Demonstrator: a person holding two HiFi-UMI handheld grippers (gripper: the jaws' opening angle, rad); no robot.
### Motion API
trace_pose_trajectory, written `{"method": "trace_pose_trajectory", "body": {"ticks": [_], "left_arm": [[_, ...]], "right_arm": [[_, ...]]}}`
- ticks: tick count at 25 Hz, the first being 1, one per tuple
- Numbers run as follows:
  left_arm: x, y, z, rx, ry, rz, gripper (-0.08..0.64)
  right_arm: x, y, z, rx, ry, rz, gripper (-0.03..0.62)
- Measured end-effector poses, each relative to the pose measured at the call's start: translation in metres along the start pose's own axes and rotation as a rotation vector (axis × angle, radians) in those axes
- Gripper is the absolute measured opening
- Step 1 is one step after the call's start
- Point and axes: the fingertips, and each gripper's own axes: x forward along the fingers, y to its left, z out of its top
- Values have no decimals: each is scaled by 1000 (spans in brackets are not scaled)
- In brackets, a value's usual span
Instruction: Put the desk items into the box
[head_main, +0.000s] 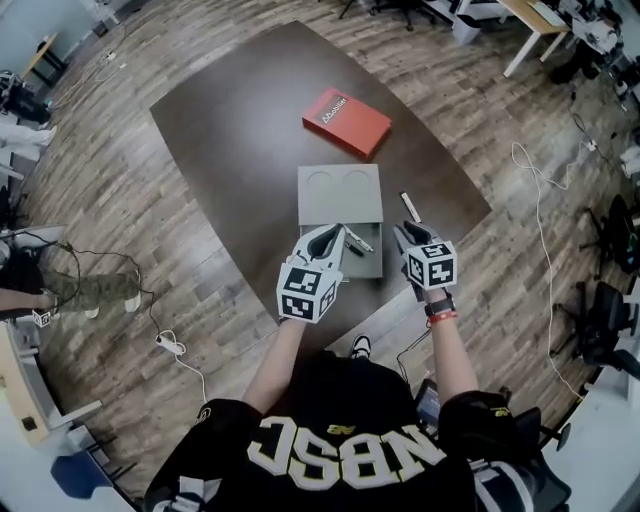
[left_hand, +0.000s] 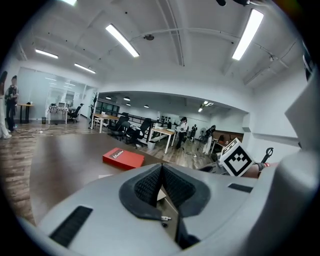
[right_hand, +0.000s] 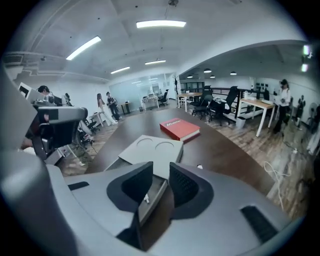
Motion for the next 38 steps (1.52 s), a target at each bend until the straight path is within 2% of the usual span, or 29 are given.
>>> {"method": "trace_pose_trajectory", "body": {"ticks": [8,14,17,22,26,33,38], "left_arm": [[34,-16,-24,20,74,-73,14],[42,-15,-39,16,112,-81,14],[44,-15,-45,18,121,-83,14],[47,-13,-58,9,137,-85,14],[47,-12,-67,1,149,-87,14],[41,-7,-75,-27,164,-71,14],[32,-2,-77,-41,165,-63,14]], "right_arm": [[31,-55,-37,-164,173,-7,159],[55,-98,-50,-285,275,-33,183],[71,-118,-60,-314,300,-32,186],[94,-128,-67,-322,334,0,187],[106,-132,-72,-290,369,8,183],[114,-138,-80,-180,396,-9,91],[112,-137,-82,-125,400,-23,75]]}}
